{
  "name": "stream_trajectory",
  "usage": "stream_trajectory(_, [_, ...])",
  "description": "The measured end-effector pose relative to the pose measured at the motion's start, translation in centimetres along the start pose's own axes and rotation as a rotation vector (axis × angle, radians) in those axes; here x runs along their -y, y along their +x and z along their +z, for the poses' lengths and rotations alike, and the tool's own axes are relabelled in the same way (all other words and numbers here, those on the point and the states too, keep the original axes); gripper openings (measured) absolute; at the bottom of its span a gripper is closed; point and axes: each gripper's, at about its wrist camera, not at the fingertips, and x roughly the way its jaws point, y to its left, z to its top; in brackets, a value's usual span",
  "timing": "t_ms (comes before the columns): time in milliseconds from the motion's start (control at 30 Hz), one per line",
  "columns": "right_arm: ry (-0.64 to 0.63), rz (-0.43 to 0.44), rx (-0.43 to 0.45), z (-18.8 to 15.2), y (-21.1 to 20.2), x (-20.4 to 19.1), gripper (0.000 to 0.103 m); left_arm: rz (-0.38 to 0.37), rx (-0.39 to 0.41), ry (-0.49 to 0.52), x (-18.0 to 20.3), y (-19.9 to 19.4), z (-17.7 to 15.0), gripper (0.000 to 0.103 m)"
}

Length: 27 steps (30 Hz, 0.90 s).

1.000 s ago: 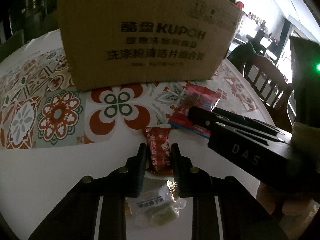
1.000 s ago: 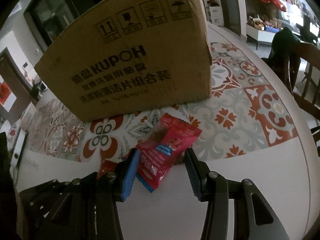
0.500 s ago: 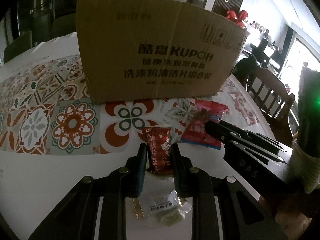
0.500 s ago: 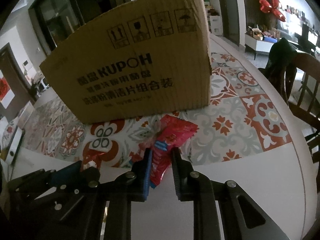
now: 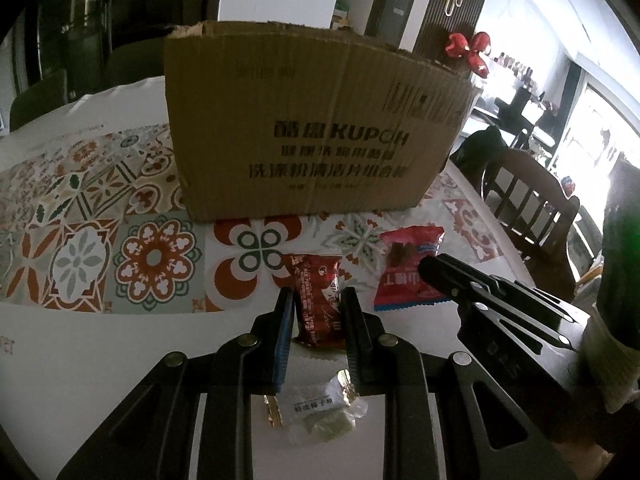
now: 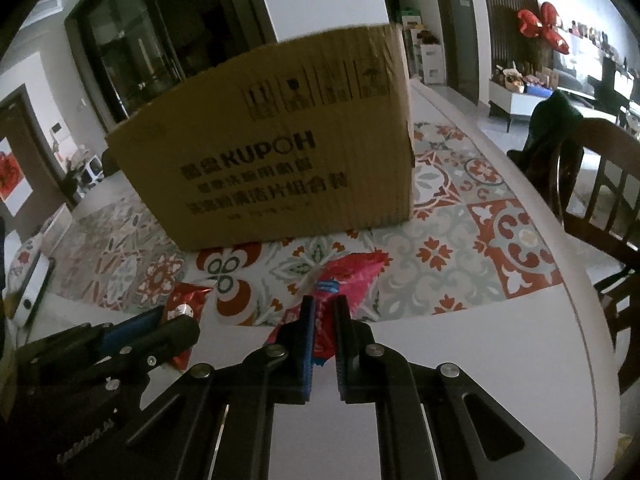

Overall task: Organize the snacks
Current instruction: 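Close the left gripper on the red bar while the right gripper grasps the pink bag, then lift both held snacks and carry them over the cardboard box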

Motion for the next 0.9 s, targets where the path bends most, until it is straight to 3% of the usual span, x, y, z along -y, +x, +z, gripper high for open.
stream_trajectory(900, [-0.043,0.031,0.231,3.5,-8.7,-2.4,0.008,-0.034,0.199,0.032,1.2,-8.0,3.9,0.024])
